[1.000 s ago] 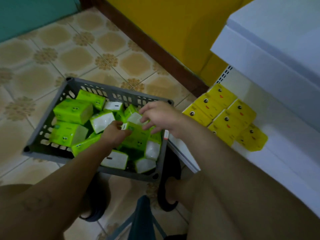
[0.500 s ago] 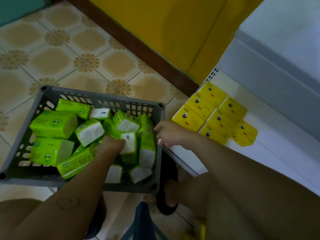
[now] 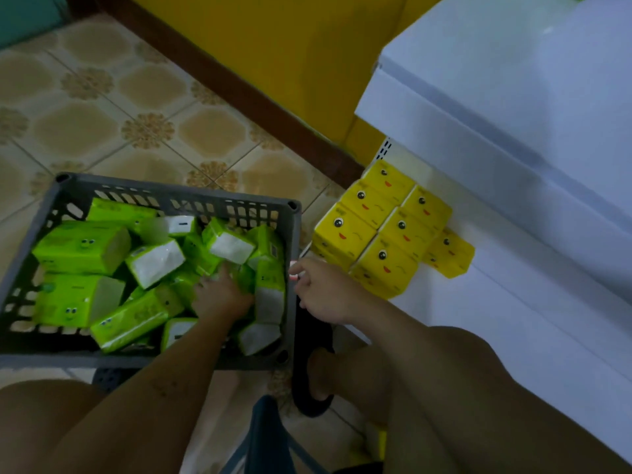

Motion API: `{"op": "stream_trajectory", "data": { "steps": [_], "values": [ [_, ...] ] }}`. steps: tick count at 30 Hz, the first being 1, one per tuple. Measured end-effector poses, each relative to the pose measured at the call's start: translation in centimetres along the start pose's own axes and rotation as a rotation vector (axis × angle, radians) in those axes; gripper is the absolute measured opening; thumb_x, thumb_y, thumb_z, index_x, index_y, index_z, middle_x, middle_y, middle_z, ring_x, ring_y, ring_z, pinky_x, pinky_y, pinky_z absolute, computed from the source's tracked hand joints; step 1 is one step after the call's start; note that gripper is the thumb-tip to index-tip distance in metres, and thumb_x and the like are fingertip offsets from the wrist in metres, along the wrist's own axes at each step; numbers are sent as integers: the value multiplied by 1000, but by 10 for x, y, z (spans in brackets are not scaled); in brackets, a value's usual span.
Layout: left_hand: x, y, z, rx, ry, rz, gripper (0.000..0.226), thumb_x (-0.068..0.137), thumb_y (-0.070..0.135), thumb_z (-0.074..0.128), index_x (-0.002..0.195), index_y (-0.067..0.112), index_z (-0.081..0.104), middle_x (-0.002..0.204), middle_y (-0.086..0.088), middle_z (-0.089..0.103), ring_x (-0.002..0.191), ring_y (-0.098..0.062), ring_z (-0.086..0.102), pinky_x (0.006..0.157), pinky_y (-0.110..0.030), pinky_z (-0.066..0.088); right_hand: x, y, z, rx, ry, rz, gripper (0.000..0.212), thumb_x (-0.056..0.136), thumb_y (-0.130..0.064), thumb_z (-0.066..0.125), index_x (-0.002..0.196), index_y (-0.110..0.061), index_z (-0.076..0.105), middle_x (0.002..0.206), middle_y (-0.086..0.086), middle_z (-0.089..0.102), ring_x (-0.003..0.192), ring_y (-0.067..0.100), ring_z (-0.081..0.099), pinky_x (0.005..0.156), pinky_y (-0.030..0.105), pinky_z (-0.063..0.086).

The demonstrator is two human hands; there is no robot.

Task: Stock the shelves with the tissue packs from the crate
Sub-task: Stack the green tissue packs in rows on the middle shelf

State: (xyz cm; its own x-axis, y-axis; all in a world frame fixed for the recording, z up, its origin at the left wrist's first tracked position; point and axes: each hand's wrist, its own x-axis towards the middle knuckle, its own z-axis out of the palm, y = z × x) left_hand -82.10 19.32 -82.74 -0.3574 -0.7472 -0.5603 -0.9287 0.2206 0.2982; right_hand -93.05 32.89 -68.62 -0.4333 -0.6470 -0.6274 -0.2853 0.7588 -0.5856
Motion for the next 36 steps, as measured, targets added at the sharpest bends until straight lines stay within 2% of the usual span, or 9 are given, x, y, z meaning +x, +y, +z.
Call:
{"op": "stream_trajectory", "data": {
  "steps": [4,9,14,19,25,28,30,33,36],
  "values": [
    [19,-8,6,-115,-37,-187,84,82,61,59,146,21,23,138,-24,41,128,-43,42,108,-55,29,30,-12,-3,-2,18,-43,42,94,-10,47,136,-12,45,132,16,54,111,31,57,70,28,45],
    [15,-9,-28,-230,-5,-86,85,79,35,72,148,18,26,133,-28,47,119,-46,50,99,-49,45,30,-11,-7,6,-4,-18,43,97,-18,49,139,-13,43,130,12,56,115,27,54,92,37,48],
    [-24,22,-100,-364,64,74,75,85,32,69,148,19,31,138,-21,49,114,-39,56,87,-41,49,-23,-4,-35,92,94,7,39,97,-26,55,132,-11,50,128,9,57,113,26,55,94,39,45],
    [-90,55,-165,-490,-172,218,59,85,30,70,139,25,46,128,-14,56,101,-35,61,88,-48,54,-95,-14,-44,466,243,18,24,94,-31,59,115,-20,55,122,8,60,108,24,61,87,42,54],
    [-208,93,-188,-590,-554,495,50,66,31,71,114,22,65,105,-13,73,99,-38,68,94,-57,50,-191,-4,-36,766,235,13,47,92,-48,58,132,-26,47,133,-1,56,107,31,62,84,46,57],
    [-261,108,-193,-582,-597,601,52,69,30,74,119,20,62,106,-15,73,94,-36,68,80,-48,53,-247,-2,-44,861,250,-27,38,91,-42,61,124,-22,55,110,7,67,90,33,67,78,48,58],
    [-294,119,-199,-580,-626,674,59,63,29,75,119,17,62,109,-17,71,98,-36,67,84,-50,52,-287,0,-53,872,285,-57,38,91,-37,62,122,-15,56,96,11,66,77,30,67,77,47,58],
    [-347,138,-214,-484,-671,802,64,58,34,77,118,19,63,112,-14,71,106,-36,65,95,-55,48,-345,3,-71,830,325,-112,36,94,-36,59,121,-13,56,95,13,63,74,28,66,72,42,58],
    [-392,160,-230,-473,-661,916,54,66,34,76,115,17,64,112,-12,71,101,-32,66,89,-45,50,-392,3,-92,830,446,-179,34,93,-33,60,120,-11,57,96,14,63,75,28,66,66,37,58]
  ]
}}
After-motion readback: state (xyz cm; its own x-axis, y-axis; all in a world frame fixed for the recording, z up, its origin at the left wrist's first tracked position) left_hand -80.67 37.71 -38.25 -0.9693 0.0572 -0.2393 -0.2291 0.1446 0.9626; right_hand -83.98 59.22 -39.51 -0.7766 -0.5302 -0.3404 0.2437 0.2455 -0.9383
